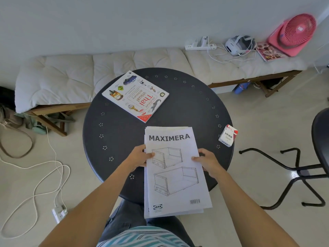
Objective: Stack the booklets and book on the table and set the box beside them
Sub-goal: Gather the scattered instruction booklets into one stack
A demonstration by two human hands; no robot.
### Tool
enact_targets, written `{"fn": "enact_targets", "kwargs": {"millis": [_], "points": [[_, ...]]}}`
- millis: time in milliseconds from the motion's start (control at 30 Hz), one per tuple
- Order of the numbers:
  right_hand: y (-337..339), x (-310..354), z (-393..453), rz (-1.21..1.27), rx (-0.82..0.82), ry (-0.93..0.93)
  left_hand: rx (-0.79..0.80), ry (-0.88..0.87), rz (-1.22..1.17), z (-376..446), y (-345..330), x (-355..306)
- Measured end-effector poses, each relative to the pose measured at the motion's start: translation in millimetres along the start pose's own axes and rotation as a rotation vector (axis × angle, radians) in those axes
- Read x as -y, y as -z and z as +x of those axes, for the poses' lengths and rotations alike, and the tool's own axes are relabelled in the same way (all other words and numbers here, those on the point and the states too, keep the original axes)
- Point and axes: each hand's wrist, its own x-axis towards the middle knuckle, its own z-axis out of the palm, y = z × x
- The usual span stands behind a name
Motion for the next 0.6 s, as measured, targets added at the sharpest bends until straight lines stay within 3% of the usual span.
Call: {"fn": "enact_targets", "kwargs": {"millis": [333,600], "points": [[-31.2,-25.8,-12.6,-0.318,-0.321,0.075,-0.460,-0.028,0.395,-10.2,-17.0,29.3],[-36.2,-28.1,-10.9,-0.319,-0.383,-0.037,-0.446,0.044,0.420,-11.0,-21.1,27.8]]}}
